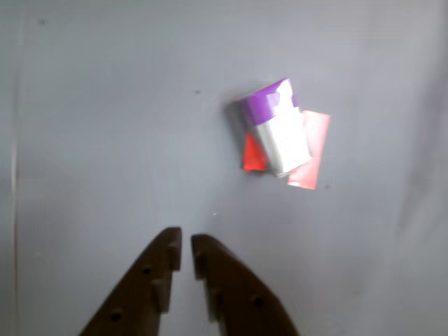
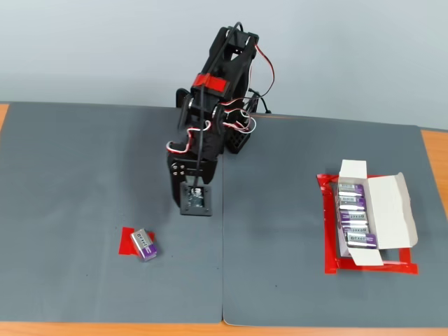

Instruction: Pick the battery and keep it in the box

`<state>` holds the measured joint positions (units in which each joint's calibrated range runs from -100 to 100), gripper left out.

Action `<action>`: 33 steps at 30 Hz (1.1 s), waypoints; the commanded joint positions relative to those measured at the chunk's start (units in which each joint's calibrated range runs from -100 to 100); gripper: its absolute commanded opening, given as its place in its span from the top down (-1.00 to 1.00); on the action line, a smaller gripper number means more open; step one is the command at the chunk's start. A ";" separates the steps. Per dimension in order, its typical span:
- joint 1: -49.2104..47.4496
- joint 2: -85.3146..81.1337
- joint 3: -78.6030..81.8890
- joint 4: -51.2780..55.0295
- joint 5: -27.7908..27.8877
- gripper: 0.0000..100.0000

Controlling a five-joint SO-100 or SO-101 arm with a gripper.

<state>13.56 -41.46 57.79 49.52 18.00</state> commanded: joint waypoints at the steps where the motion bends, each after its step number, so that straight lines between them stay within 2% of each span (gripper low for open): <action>1: 1.99 4.96 -8.18 -0.74 1.62 0.96; 21: 6.17 30.48 -28.08 -0.74 4.22 0.95; 24: 6.17 31.75 -28.71 -0.83 4.01 0.85; 29: 6.17 33.96 -28.62 -0.83 4.17 0.55; 33: 6.17 36.84 -28.80 -0.83 4.22 0.47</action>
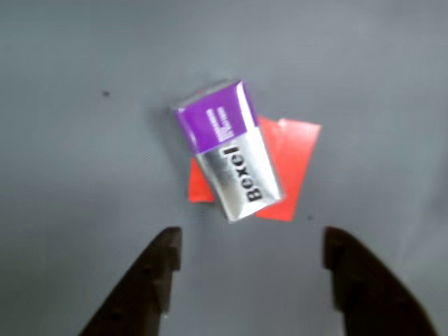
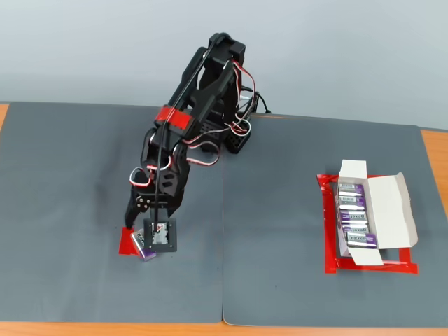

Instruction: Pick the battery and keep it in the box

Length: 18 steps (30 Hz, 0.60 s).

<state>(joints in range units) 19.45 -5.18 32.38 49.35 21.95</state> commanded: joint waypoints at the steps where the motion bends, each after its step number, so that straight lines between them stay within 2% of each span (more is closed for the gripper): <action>1: 0.28 1.16 -3.38 -0.65 0.27 0.47; 18: 0.05 7.51 -9.81 -0.65 5.58 0.46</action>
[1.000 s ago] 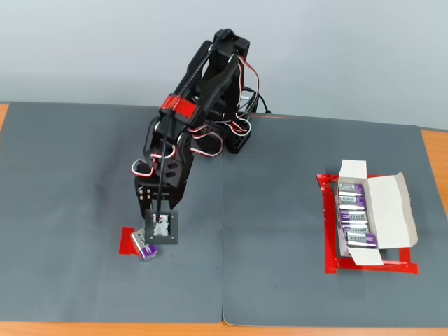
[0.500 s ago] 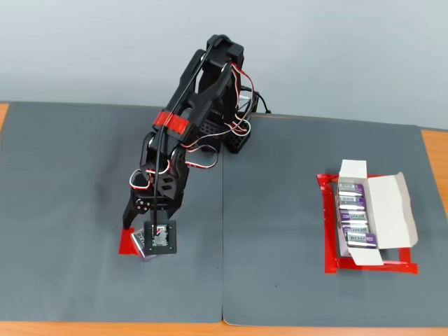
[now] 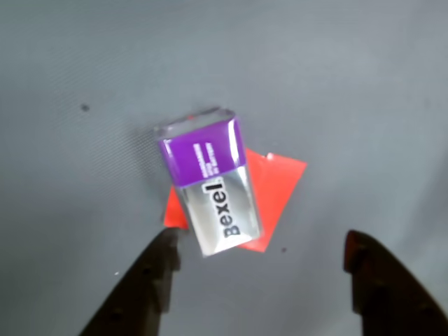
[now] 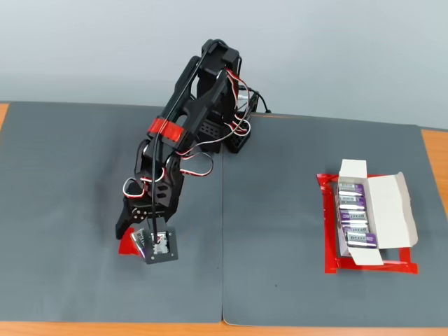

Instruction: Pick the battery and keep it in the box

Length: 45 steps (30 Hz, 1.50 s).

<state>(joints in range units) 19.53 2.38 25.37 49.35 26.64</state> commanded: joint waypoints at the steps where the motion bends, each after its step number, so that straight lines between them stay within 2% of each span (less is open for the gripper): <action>1: -0.17 0.12 -2.89 -0.65 0.94 0.46; 45: -0.92 5.12 -2.98 -1.95 0.84 0.46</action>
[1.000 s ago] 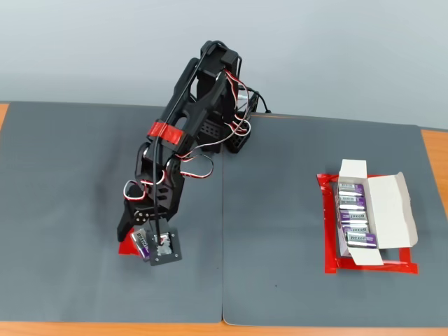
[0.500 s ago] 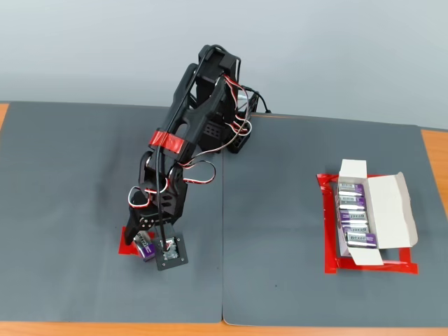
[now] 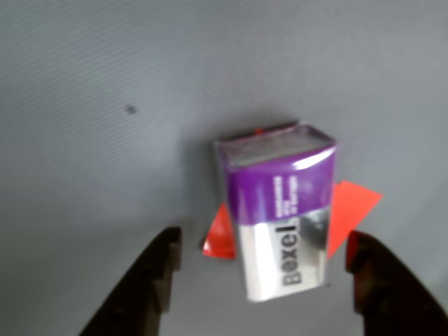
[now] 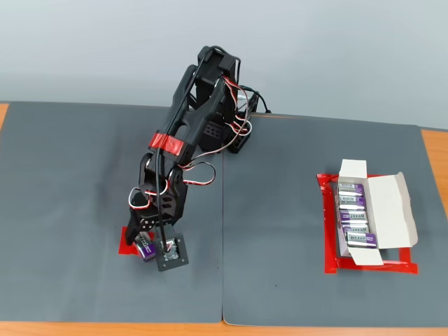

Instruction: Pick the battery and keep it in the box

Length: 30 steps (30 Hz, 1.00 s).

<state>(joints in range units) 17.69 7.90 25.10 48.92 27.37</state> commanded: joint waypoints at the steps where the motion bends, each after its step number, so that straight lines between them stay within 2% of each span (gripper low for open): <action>1: 1.15 -0.40 -2.71 -2.30 0.11 0.46; 30: 3.16 1.81 -2.62 -3.43 0.26 0.47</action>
<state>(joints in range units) 20.34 9.94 24.74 45.97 27.37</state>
